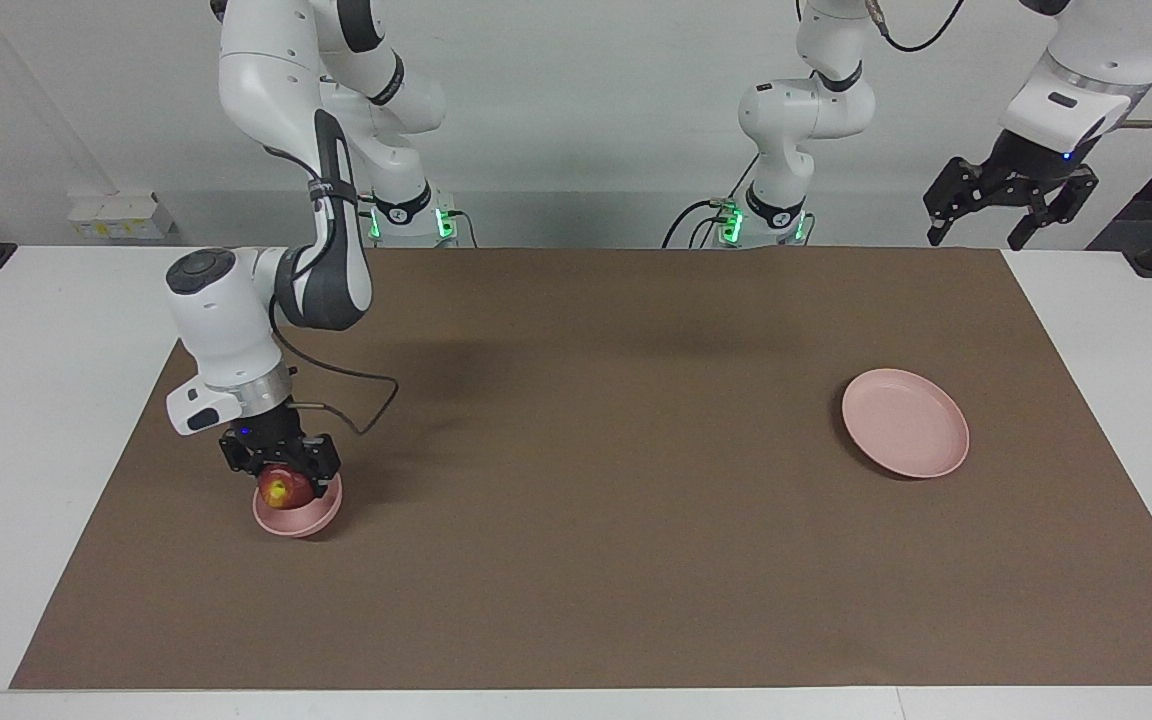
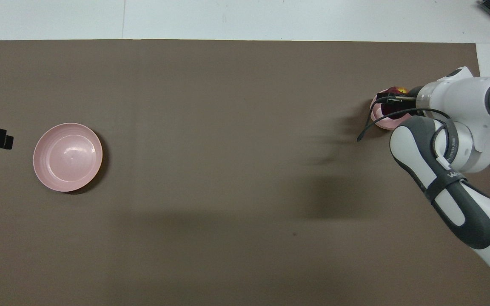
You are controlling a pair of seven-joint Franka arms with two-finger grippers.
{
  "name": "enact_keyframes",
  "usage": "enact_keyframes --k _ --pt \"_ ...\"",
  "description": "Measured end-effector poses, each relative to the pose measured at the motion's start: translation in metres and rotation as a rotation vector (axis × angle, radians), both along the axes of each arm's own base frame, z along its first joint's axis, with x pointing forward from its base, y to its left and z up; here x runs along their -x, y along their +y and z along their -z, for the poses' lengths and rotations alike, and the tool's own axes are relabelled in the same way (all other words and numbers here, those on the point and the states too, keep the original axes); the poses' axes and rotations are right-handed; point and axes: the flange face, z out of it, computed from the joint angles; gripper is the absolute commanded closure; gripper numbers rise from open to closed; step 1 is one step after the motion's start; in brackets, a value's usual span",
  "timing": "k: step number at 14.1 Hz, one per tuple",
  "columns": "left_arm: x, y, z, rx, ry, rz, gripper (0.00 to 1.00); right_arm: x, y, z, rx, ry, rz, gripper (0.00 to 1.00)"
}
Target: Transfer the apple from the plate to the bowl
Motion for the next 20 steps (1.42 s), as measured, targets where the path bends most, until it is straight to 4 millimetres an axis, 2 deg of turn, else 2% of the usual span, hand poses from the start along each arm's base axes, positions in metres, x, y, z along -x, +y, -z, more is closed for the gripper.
enact_keyframes --k 1,2,3,8,10,12,16,20 --pt "0.002 0.001 0.0 0.0 0.004 -0.001 0.0 0.0 -0.001 0.01 0.002 0.003 0.002 0.58" --pt "0.003 0.003 0.002 0.0 0.008 0.0 0.0 -0.001 -0.002 0.017 0.004 0.005 0.002 0.41" --pt "0.002 0.004 0.003 -0.001 0.011 0.003 0.0 -0.001 -0.002 0.02 0.004 0.008 0.002 0.0" --pt "0.003 0.007 0.006 -0.001 0.026 0.008 0.0 -0.004 -0.001 0.008 0.002 0.009 0.0 0.0" --pt "0.005 0.007 0.008 -0.001 0.046 0.007 0.0 -0.003 0.0 -0.004 -0.006 0.048 -0.005 0.0" --pt "0.006 0.009 0.011 -0.002 0.071 0.005 0.0 0.004 0.002 -0.026 -0.016 0.106 -0.011 0.0" --pt "0.005 0.008 0.012 -0.002 0.076 0.008 0.0 0.029 0.0 -0.083 -0.032 0.186 -0.018 0.0" --pt "0.004 0.007 0.008 -0.002 0.062 0.011 0.0 0.058 -0.004 -0.142 0.036 0.227 -0.046 0.0"
